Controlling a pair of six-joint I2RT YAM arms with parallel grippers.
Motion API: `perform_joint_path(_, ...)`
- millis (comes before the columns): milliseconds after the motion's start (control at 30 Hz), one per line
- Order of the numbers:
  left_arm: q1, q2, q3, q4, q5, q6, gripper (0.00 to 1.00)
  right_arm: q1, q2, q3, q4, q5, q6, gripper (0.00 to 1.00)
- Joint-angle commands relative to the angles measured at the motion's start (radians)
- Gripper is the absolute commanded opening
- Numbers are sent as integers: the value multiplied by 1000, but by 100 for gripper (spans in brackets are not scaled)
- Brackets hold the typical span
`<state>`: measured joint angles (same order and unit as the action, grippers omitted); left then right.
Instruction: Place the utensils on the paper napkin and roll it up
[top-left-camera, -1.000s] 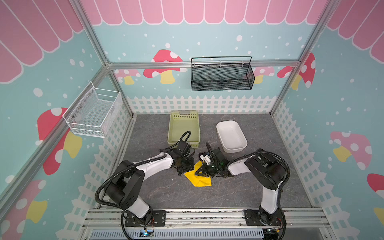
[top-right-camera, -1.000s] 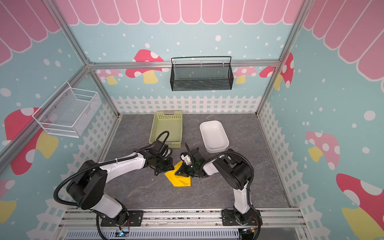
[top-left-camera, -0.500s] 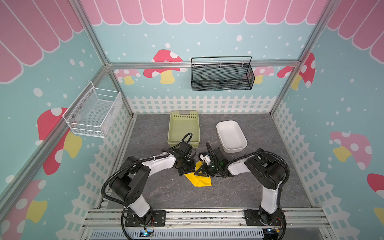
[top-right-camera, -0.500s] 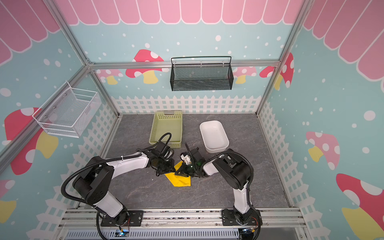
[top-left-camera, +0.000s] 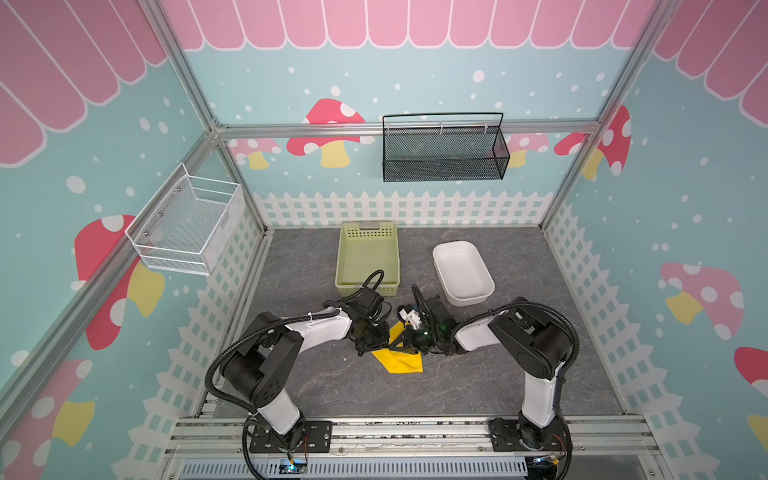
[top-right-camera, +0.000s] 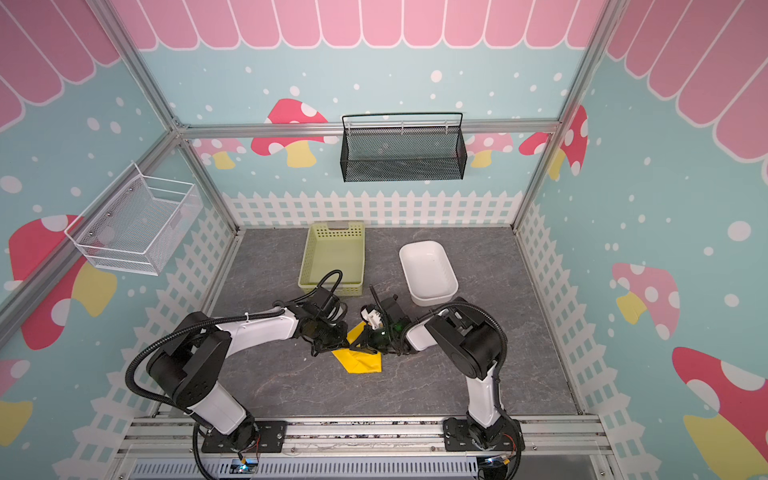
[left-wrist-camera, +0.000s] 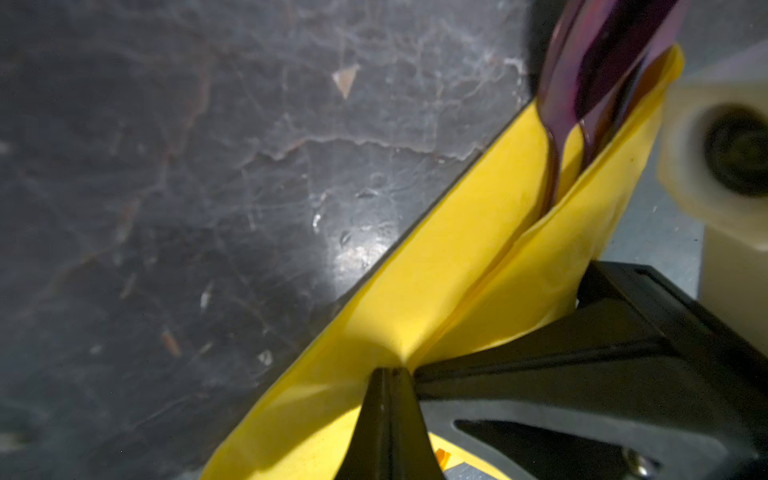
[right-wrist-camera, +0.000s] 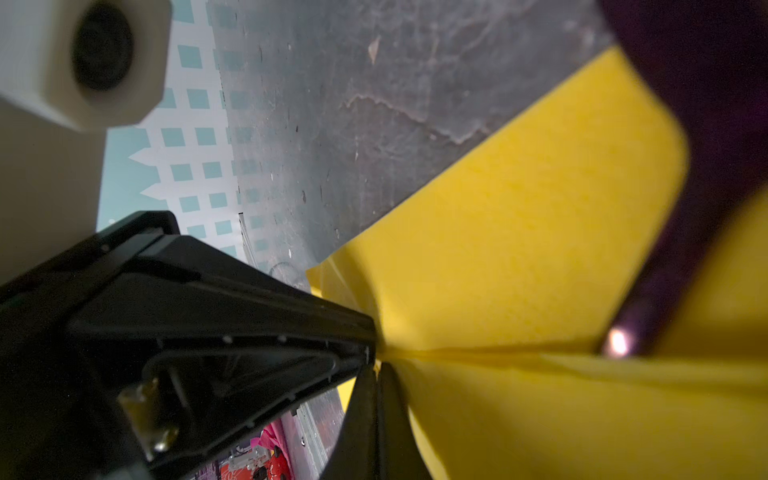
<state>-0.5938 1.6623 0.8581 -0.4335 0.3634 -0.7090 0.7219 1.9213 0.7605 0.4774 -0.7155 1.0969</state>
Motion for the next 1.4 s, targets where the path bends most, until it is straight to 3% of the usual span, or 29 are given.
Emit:
perform_joint_path(0,-12,-7,-14,-14,10,-10,0,11,28,-19,-52,24,11,1)
perform_joint_path(200,-29,20,-7,-17,9,-7,0,11,24,-19,-56,25,9,1)
perform_joint_path(500,-34,24,1,-115,-97,51,0,11,-59,24,-123,35,-23,1)
perform_joint_path(1000,-34,41,21,-126,-105,63,0,11,-188,-21,-275,82,-81,1)
perform_joint_path(1367,-34,-64,65,-182,-158,53,0,11,-118,-15,-256,95,-91,0)
